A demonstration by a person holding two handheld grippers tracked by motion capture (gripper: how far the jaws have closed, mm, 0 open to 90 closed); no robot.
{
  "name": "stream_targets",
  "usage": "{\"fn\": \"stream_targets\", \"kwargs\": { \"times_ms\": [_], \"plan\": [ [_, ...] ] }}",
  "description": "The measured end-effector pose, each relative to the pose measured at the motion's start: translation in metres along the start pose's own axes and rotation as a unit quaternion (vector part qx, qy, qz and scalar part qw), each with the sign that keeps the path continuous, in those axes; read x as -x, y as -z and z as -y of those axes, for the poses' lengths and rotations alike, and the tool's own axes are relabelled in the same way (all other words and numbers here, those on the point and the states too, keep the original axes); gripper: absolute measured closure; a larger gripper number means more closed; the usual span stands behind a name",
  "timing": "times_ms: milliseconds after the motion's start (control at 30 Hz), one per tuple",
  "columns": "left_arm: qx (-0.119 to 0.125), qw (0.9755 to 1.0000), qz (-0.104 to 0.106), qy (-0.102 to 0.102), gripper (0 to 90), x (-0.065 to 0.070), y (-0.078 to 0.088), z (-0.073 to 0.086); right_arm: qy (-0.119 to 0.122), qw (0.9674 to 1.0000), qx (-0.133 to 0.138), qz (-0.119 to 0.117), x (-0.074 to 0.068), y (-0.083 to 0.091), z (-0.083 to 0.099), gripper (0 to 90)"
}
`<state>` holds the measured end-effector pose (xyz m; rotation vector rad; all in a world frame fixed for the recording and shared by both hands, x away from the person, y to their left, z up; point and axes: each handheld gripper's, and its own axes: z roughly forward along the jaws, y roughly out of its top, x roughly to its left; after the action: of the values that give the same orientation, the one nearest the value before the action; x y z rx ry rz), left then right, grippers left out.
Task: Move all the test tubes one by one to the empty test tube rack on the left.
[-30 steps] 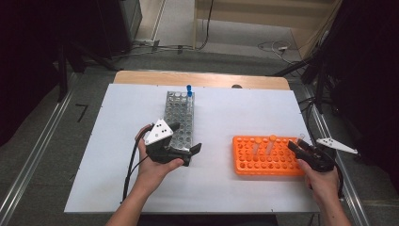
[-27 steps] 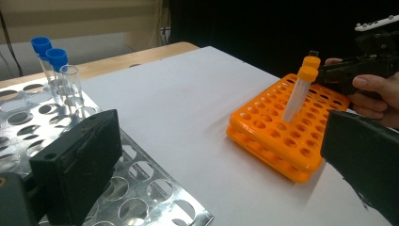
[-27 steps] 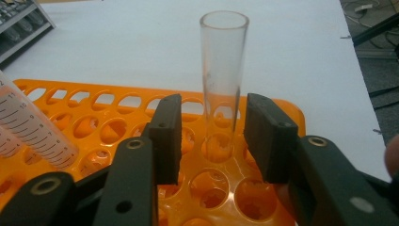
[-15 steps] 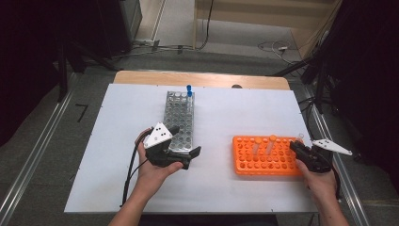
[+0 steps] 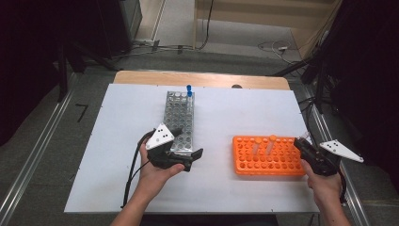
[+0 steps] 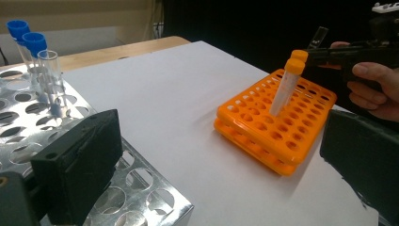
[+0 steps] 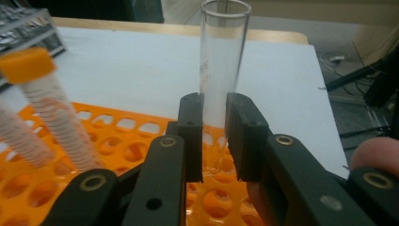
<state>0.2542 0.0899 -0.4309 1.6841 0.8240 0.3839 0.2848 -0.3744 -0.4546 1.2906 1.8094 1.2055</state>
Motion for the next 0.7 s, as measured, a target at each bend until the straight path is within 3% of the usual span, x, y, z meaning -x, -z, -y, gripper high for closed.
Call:
{"fn": "stream_targets", "kwargs": {
  "times_ms": [400, 700],
  "plan": [
    [0.002, 1.0000, 0.006, -0.002, 0.1, 0.003, 0.001, -0.001, 0.021, 0.9981, 0.004, -0.057, -0.028, 0.015, -0.004, 73.9],
    [0.003, 0.9999, 0.015, -0.004, 0.3, 0.008, 0.000, -0.003, 0.042, 0.9937, 0.009, -0.103, -0.055, 0.026, -0.007, 73.9]
  ]
}}
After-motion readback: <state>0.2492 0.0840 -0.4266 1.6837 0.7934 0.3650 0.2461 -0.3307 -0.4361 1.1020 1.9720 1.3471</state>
